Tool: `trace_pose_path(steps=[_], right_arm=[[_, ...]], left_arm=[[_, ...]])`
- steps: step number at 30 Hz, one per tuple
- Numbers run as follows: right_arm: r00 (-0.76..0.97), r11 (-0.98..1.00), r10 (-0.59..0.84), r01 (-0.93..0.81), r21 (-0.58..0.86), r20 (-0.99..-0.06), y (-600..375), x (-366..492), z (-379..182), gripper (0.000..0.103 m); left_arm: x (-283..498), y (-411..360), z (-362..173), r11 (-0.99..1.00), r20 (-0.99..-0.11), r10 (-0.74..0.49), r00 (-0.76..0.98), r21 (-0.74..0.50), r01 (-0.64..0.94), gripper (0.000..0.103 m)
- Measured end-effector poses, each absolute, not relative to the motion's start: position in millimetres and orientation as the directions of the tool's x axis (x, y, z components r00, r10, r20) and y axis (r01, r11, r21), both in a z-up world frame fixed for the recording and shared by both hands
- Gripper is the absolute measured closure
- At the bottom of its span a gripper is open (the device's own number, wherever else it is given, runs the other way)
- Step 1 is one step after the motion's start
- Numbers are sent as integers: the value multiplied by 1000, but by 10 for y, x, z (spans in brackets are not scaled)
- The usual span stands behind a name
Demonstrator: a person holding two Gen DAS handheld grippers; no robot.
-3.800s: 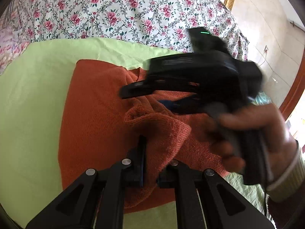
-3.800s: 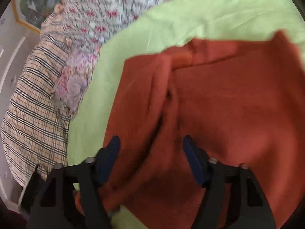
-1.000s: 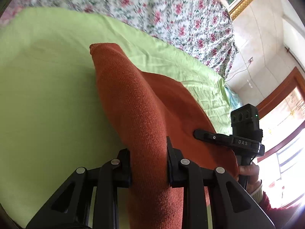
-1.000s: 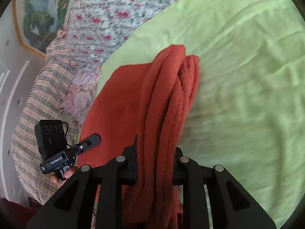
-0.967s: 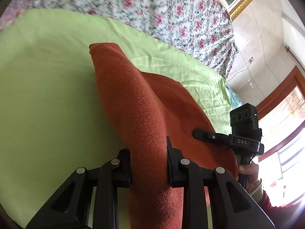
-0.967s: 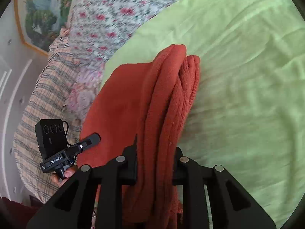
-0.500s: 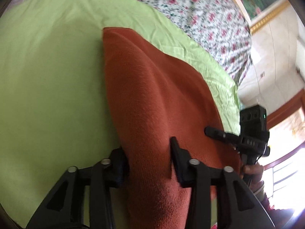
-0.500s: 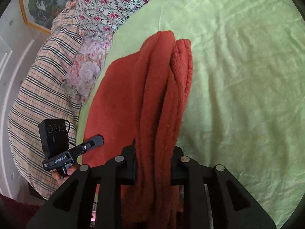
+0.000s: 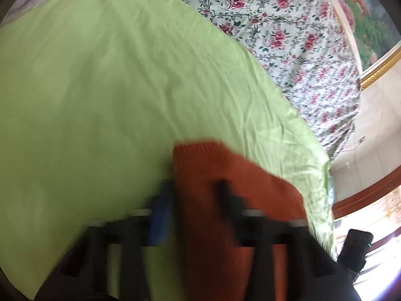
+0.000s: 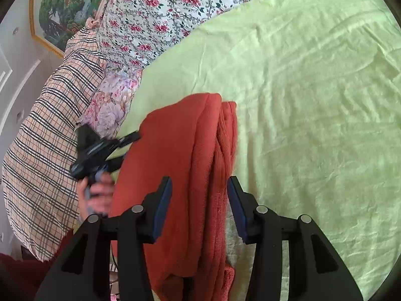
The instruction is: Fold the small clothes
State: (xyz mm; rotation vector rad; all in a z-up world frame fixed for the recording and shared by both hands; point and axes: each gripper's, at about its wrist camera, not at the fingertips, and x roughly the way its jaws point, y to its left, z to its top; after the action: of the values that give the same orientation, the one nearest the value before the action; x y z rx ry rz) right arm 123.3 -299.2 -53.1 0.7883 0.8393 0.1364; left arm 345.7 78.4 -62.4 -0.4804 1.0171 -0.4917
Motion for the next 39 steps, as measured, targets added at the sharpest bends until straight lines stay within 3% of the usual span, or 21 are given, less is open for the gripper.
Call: trace_pose_path(steps=[5,8,13,19,22,24,30,39], right_arm=[[696,729,389,168,664,-604,-2983,1202,-421,56],[705,737,380,161,657,-599,-2981,1206,-353,56],[702,759,375,142,635,-605,-2908,1290,-289,56],[656,798,350,164,580,-668,-2809,1504,-382,56],[629,814,342,173,554,-698,-2748,1627,-460,59],[606,833,316,192,519,-730,-2713,1687,-490,92],[713,825,307,130,550,-630,-2670,1487,-28,93],[603,797,265,303,523,-753,-2897,1481,-772,93]], left_arm=[[3561,679,-448,840,-691,-526,496,-512,178,89],[3387,732,-296,853,-688,-499,526,-497,160,79],[2602,748,-102,882,-677,-464,572,-417,221,54],[1713,654,-100,900,-690,-435,579,-336,277,47],[1507,536,-228,916,-728,-397,558,-279,288,46],[1460,497,-321,924,-756,-375,536,-261,278,46],[1400,486,-463,925,-782,-374,498,-277,260,46],[1361,356,-647,936,-817,-341,465,-247,251,47]])
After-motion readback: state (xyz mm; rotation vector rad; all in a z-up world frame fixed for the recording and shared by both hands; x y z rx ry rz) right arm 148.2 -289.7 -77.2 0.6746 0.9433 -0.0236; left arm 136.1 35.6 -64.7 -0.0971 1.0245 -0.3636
